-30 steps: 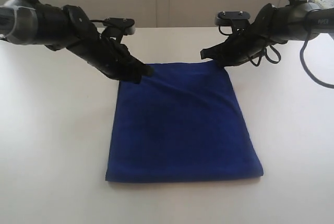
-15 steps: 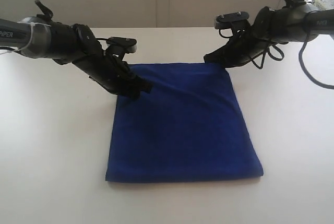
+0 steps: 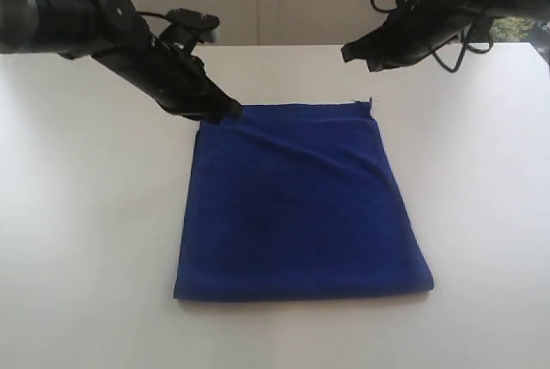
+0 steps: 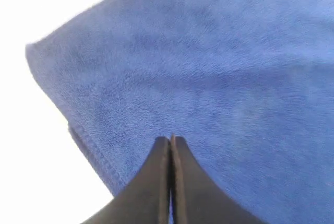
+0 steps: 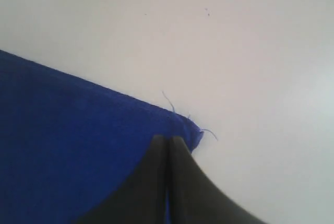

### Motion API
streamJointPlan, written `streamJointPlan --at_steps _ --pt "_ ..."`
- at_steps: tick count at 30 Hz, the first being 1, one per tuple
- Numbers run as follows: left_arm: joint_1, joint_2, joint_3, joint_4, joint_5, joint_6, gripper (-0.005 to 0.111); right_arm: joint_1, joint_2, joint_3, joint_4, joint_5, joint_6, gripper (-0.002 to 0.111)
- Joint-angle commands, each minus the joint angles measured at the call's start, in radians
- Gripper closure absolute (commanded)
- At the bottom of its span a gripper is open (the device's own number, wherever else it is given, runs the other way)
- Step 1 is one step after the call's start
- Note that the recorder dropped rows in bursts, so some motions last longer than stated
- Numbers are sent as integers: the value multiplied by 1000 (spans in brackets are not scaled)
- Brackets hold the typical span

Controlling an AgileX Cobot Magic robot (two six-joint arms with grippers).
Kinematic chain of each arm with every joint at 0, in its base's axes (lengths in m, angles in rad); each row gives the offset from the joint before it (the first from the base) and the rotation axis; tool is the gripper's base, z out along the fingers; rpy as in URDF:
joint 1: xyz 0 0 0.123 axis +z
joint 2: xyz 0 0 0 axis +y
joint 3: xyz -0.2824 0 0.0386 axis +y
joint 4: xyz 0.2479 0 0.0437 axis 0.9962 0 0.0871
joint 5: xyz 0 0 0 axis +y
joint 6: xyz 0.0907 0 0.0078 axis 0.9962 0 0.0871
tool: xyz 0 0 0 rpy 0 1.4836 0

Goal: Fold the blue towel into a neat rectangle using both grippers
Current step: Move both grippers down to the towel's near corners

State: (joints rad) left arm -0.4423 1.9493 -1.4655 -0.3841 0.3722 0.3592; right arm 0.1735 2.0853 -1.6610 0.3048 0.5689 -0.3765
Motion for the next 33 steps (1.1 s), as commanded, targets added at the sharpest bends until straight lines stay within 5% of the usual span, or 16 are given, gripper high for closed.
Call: streamJointPlan --at_steps 1,8,14,24,33 --pt "2 -125 0 11 165 1 107 -5 -154 61 -6 115 39 108" --pt "-23 -276 153 11 306 -122 107 52 -422 386 5 230 89 108" --pt "-139 -378 355 11 308 -179 107 186 -592 658 12 205 158 108" --pt "-209 -379 569 11 8 -273 107 214 -593 949 8 -81 180 108" --pt "-209 -241 571 43 -29 -282 107 214 -441 976 -61 -174 255 108"
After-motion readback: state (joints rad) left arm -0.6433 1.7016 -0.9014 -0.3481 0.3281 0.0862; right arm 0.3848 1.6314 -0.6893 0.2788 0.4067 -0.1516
